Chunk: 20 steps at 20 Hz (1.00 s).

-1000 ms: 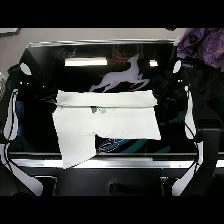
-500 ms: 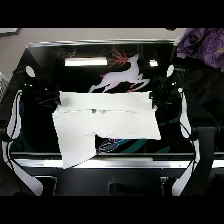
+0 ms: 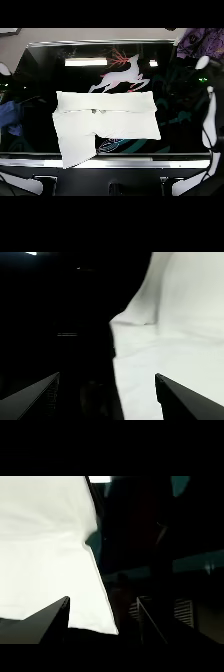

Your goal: Fold the clothes and pants, and hang the long-sleeved shirts on hangers.

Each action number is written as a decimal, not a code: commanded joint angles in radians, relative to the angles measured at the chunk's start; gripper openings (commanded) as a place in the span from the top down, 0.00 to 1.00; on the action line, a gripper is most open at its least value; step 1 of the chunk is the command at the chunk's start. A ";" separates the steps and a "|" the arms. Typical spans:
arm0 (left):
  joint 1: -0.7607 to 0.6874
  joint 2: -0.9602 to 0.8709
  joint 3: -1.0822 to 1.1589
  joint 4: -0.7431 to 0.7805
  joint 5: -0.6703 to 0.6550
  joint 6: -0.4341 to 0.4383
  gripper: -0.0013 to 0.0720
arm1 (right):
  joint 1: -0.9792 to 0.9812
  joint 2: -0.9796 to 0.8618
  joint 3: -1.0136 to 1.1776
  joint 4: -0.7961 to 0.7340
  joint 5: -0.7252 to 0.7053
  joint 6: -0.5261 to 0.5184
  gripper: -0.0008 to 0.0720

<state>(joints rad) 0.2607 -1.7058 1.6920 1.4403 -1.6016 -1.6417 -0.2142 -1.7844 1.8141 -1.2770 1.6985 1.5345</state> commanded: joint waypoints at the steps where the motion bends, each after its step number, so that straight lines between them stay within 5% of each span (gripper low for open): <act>1: 0.110 0.261 -0.400 -0.051 0.120 0.012 0.06 | -0.177 0.199 -0.328 0.178 -0.082 -0.097 0.33; 5: 0.217 0.580 -0.939 -0.289 0.277 0.154 0.06 | -0.253 0.360 -0.650 0.184 -0.186 -0.137 0.33; 9: 0.236 0.705 -1.223 -0.403 0.311 0.239 0.06 | -0.249 0.398 -0.736 0.223 -0.225 -0.162 0.33; 12: 0.234 0.703 -1.297 -0.493 0.312 0.312 0.06 | -0.250 0.398 -0.736 0.262 -0.239 -0.162 0.33; 20: 0.178 0.685 -1.320 -0.555 0.377 0.315 0.06 | -0.249 0.398 -0.736 0.301 -0.251 -0.162 0.33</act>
<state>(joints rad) 0.4721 -1.0115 0.3843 0.9230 -1.2541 -1.3365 -0.4629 -1.3872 1.0798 -0.9890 1.4540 1.3727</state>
